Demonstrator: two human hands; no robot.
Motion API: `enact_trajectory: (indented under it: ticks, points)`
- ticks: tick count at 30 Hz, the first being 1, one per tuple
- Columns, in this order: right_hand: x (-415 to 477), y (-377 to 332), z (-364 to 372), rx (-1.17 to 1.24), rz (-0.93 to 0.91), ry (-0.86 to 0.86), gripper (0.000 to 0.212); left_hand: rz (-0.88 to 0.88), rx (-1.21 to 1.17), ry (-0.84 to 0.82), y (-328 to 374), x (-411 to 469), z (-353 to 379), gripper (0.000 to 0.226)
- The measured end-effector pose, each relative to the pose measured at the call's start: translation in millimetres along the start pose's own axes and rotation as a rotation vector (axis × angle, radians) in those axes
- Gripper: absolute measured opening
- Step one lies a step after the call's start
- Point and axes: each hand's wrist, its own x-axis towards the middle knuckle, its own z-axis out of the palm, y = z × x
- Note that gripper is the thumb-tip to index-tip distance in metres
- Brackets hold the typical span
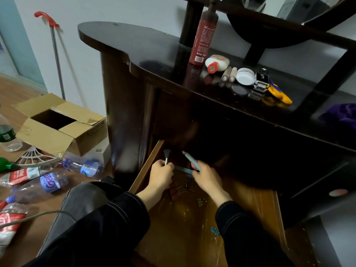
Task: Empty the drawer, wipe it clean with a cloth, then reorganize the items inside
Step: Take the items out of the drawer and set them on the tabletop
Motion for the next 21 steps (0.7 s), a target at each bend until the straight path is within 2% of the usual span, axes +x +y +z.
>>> enact_trajectory:
  ticks: [4,8,12,17,21]
  points:
    - [21.6,-17.2,17.1,0.084,0.052,-0.052,0.018,-0.014,-0.010,0.008,0.4,1.0,-0.7,0.004]
    - [25.9,-18.1,31.7,-0.094,0.071,-0.015,0.007,-0.022,-0.009,0.006,0.7,0.8,-0.8,0.006]
    - [16.2,-17.3,22.5,-0.241,-0.043,0.034,0.015,-0.007,-0.017,-0.001,0.2,0.1,-1.4,0.006]
    - [-19.6,-6.6,-3.2,-0.293,-0.158,0.112,0.025,-0.004,-0.015,-0.005,1.2,0.8,0.3,0.007]
    - [-67.5,17.7,-17.5,-0.226,-0.108,0.051,0.012,-0.010,0.063,-0.042,0.7,-1.9,2.1,0.007]
